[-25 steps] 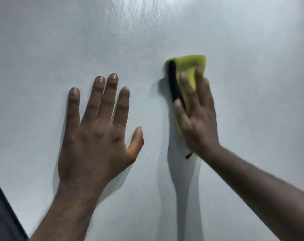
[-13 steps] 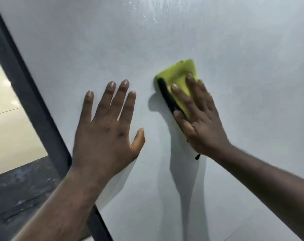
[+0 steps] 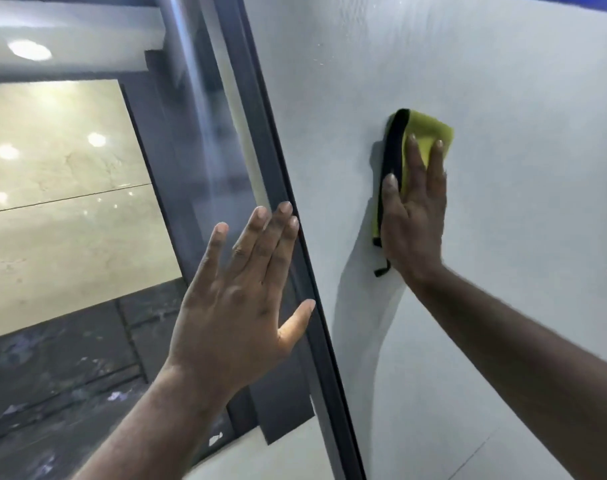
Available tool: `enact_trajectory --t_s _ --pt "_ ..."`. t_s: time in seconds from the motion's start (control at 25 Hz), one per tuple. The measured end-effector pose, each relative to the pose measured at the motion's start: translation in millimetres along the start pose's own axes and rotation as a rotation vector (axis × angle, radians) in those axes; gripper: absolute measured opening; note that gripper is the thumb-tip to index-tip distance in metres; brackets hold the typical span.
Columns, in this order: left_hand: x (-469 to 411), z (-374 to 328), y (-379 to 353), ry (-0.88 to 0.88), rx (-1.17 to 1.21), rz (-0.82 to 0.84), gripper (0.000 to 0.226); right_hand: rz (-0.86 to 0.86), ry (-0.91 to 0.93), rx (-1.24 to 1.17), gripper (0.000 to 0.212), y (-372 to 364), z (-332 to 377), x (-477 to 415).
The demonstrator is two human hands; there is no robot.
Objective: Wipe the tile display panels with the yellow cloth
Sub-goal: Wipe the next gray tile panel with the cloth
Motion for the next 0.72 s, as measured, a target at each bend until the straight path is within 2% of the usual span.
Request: enact_trajectory --t_s 0.04,0.08,0.16,0.2,0.24,0.32,0.36,0.4,0.52,0.56,0.64,0.72 --pt "3.5 3.5 -0.2 -0.009 0.049 -0.009 0.096 -0.013 0.018 0.045 0.062 -8.3 18.8 10.0" --pt "6.1 7.3 -1.1 -0.014 0.100 -0.020 0.097 -0.006 0.165 0.133 0.060 -20.5 38.4 29.6" --pt "13.1 12.7 -5.8 -0.035 0.174 -0.017 0.101 0.127 0.456 0.244 0.059 -44.1 49.0 83.0" --pt "17.2 14.8 -8.8 -0.047 0.195 -0.014 0.104 0.140 0.495 0.243 0.059 -41.6 44.1 91.7" --pt "20.8 17.6 -11.5 -0.050 0.217 -0.013 0.107 0.114 0.436 0.214 0.059 -35.5 41.2 85.0" --pt "23.8 21.2 -16.2 -0.051 0.266 -0.003 0.109 0.016 0.099 0.065 0.062 -26.6 37.5 48.7" --pt "24.6 22.0 -16.7 -0.052 0.289 -0.005 0.105 -0.014 -0.013 0.029 0.062 -27.3 45.2 37.6" --pt "24.0 22.4 -15.6 -0.050 0.313 -0.023 0.100 -0.039 -0.017 0.051 0.061 -31.1 56.6 38.1" --pt "22.7 21.4 -12.4 -0.036 0.381 -0.098 0.089 0.027 0.307 0.200 0.058 -53.1 67.6 97.0" --pt "23.8 18.7 -13.5 -0.037 0.406 -0.111 0.086 0.068 0.341 0.220 0.058 -53.3 51.4 117.5" --pt "26.9 12.6 -16.9 -0.044 0.437 -0.126 0.084 0.059 0.215 0.205 0.060 -38.9 15.0 118.5" --pt "27.5 7.9 -19.2 -0.058 0.453 -0.144 0.082 -0.034 -0.085 0.049 0.062 -27.4 -4.2 95.6"
Point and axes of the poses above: each hand's wrist, its own x-axis away from the middle knuckle, its own y-axis out of the back of the hand, z = x × y, the point moved 6 cm from there along -x, towards the middle knuckle, and after that the axes turned 6 degrees about z, right-handed, at the moved point
